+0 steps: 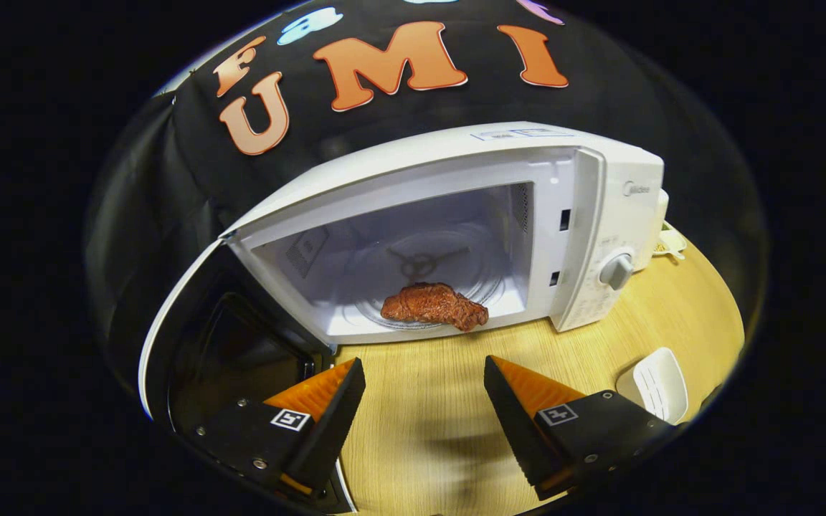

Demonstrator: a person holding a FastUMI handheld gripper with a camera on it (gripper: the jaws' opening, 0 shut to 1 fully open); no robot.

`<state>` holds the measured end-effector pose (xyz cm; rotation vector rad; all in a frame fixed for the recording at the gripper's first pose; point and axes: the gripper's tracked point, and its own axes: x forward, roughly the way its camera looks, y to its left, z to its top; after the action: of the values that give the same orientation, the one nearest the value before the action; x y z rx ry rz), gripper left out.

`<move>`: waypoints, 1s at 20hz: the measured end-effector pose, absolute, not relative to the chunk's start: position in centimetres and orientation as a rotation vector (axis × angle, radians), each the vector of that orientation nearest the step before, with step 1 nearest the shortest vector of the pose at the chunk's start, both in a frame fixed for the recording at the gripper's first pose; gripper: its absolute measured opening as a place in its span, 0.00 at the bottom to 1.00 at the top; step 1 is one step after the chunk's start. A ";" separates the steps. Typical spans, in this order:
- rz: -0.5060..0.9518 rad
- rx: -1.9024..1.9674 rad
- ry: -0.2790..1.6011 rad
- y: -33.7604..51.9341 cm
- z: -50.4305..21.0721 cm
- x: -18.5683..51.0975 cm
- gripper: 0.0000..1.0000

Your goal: Open the microwave, put the food inside, and close the microwave door.

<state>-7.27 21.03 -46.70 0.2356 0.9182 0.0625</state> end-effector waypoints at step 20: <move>0.439 0.106 0.760 25.3 -36.1 -29.3 0.91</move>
<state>-29.28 25.34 -36.09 0.1055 0.7603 0.4387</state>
